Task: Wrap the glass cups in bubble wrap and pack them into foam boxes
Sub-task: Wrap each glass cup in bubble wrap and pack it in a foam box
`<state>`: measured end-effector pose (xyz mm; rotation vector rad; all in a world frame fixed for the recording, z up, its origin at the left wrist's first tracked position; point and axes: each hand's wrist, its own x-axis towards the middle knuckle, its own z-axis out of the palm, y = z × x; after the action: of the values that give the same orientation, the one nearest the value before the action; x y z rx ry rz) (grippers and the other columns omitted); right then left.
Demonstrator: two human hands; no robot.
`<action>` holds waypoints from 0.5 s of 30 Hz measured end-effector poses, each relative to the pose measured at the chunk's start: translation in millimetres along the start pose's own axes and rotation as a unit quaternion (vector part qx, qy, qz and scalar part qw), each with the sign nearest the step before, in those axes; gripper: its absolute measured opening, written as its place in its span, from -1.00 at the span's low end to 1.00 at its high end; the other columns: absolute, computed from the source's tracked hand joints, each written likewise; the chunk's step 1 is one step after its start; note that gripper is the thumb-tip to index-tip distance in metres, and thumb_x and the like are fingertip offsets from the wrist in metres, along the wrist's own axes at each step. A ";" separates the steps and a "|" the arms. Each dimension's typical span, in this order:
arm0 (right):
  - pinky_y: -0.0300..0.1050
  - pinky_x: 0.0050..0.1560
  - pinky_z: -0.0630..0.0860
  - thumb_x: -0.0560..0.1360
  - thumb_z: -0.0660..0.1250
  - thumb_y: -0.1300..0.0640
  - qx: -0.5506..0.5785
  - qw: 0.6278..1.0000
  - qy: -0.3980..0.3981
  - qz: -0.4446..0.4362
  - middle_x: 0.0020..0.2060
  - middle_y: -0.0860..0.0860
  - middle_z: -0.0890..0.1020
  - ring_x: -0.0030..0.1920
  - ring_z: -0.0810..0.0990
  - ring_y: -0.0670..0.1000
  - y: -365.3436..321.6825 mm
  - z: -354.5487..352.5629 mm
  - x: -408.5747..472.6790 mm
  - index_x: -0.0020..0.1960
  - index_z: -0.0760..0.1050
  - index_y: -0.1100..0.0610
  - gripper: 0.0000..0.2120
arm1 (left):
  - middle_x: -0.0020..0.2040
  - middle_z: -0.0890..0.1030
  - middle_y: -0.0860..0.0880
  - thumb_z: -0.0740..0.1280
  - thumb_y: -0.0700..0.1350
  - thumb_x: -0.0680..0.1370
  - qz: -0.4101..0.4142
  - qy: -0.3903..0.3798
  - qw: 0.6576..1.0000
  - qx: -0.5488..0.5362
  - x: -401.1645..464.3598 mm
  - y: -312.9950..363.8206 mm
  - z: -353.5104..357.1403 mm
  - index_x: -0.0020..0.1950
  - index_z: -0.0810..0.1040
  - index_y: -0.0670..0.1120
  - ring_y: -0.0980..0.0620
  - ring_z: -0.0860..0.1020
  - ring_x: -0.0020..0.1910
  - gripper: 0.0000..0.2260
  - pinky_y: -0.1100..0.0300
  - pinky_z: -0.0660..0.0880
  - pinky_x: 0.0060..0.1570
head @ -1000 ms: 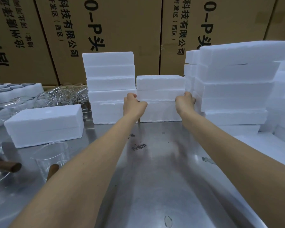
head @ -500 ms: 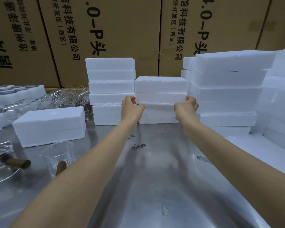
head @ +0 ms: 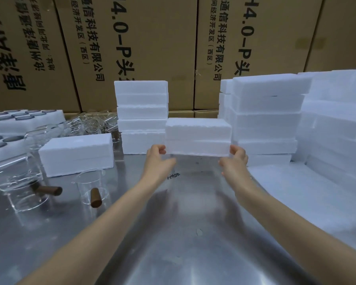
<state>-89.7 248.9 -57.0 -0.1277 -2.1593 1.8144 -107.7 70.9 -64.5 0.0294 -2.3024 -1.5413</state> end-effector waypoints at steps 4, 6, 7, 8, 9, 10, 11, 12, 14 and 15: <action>-0.06 0.23 0.36 0.55 0.17 0.25 -0.007 1.000 0.007 0.006 0.21 -0.03 0.26 0.15 0.30 -0.05 13.9 -3.4 -20.2 0.33 0.23 0.09 -0.63 | 0.28 0.36 -0.06 0.34 -0.24 0.51 -0.028 -0.036 0.999 0.012 -31.1 -10.4 -3.8 0.28 0.29 -0.09 0.04 0.41 0.02 -0.61 0.50 0.33 -0.37; -0.07 0.21 0.36 0.54 0.18 0.25 -0.004 1.000 0.005 0.009 0.15 -0.04 0.27 0.14 0.32 -0.03 17.2 -6.1 -26.1 0.21 0.24 0.03 -0.71 | 0.26 0.34 -0.05 0.34 -0.24 0.50 -0.030 -0.054 0.998 0.021 -45.1 -13.2 -4.6 0.29 0.25 -0.11 0.01 0.40 -0.05 -0.57 0.34 0.36 -0.28; -0.10 0.17 0.35 0.54 0.19 0.25 -0.006 1.000 0.004 0.009 0.13 -0.05 0.27 0.12 0.33 -0.03 18.6 -7.8 -27.8 0.16 0.23 0.01 -0.73 | 0.25 0.33 -0.06 0.35 -0.25 0.50 -0.025 -0.058 0.998 0.026 -51.2 -14.1 -5.0 0.30 0.23 -0.13 0.00 0.38 -0.06 -0.56 0.27 0.35 -0.22; -0.13 0.13 0.33 0.54 0.19 0.25 -0.009 1.000 0.006 0.008 0.11 -0.06 0.27 0.11 0.33 -0.04 20.0 -9.5 -29.1 0.14 0.22 0.00 -0.74 | 0.23 0.33 -0.07 0.35 -0.26 0.49 -0.016 -0.060 0.997 0.035 -56.9 -14.7 -5.2 0.28 0.22 -0.14 -0.01 0.37 -0.05 -0.55 0.22 0.34 -0.16; -0.15 0.09 0.31 0.53 0.18 0.26 -0.015 1.000 0.010 0.007 0.11 -0.06 0.28 0.10 0.34 -0.04 21.9 -11.3 -29.9 0.14 0.22 0.01 -0.74 | 0.21 0.32 -0.07 0.35 -0.26 0.49 -0.008 -0.062 0.997 0.048 -62.0 -15.3 -5.5 0.26 0.21 -0.13 -0.01 0.36 -0.05 -0.56 0.21 0.33 -0.10; -0.16 0.06 0.31 0.52 0.17 0.29 -0.025 1.000 0.013 0.004 0.11 -0.06 0.29 0.09 0.36 -0.03 23.8 -13.1 -30.9 0.14 0.24 0.03 -0.73 | 0.19 0.32 -0.05 0.35 -0.24 0.49 -0.003 -0.064 0.996 0.062 -66.4 -15.9 -6.1 0.25 0.21 -0.12 -0.02 0.36 -0.06 -0.58 0.21 0.32 -0.08; -0.15 0.04 0.32 0.51 0.16 0.32 -0.036 0.999 0.014 0.003 0.11 -0.05 0.30 0.08 0.38 -0.02 26.0 -14.5 -31.5 0.15 0.25 0.05 -0.72 | 0.18 0.32 -0.04 0.35 -0.23 0.49 -0.001 -0.065 0.995 0.075 -69.6 -16.8 -6.7 0.23 0.21 -0.10 -0.02 0.36 -0.05 -0.59 0.19 0.33 -0.06; -0.13 0.03 0.33 0.50 0.15 0.34 -0.048 0.999 0.012 0.003 0.11 -0.03 0.32 0.06 0.40 0.00 28.2 -15.7 -31.8 0.13 0.26 0.06 -0.72 | 0.16 0.32 -0.02 0.34 -0.21 0.49 -0.003 -0.065 0.994 0.089 -71.8 -17.4 -7.7 0.22 0.21 -0.08 -0.01 0.37 -0.02 -0.60 0.18 0.33 -0.02; -0.12 -0.05 0.35 0.48 0.16 0.33 -0.073 0.997 0.002 0.007 0.08 -0.01 0.37 -0.06 0.45 -0.03 31.5 -18.0 -30.9 0.09 0.27 0.06 -0.74 | 0.14 0.31 0.00 0.33 -0.19 0.49 -0.008 -0.066 0.990 0.125 -74.4 -19.0 -9.3 0.22 0.22 -0.08 0.00 0.35 0.10 -0.61 0.19 0.31 0.07; -0.11 -0.12 0.34 0.48 0.18 0.31 -0.084 0.996 -0.002 0.011 0.05 -0.02 0.40 -0.13 0.45 -0.08 32.5 -19.0 -29.6 0.08 0.28 0.06 -0.76 | 0.12 0.29 0.01 0.33 -0.18 0.49 -0.009 -0.070 0.987 0.147 -74.9 -19.8 -9.9 0.21 0.22 -0.07 0.00 0.33 0.16 -0.62 0.20 0.29 0.10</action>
<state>-60.4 265.2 -91.3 -0.1874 -2.3188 1.6444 -38.5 70.5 -100.6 0.0191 -2.6300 -1.2348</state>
